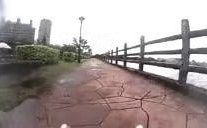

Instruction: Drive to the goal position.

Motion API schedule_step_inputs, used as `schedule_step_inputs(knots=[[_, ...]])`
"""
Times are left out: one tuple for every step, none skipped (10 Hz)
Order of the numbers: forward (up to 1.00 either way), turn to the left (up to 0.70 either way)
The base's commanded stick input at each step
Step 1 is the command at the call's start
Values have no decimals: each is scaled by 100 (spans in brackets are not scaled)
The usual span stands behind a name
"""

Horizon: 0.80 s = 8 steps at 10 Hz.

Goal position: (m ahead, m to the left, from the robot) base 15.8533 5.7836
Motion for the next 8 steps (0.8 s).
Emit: schedule_step_inputs(knots=[[85, 1], [85, 1], [85, 1], [85, 1], [85, 1], [85, 1], [85, 1], [85, 1]])
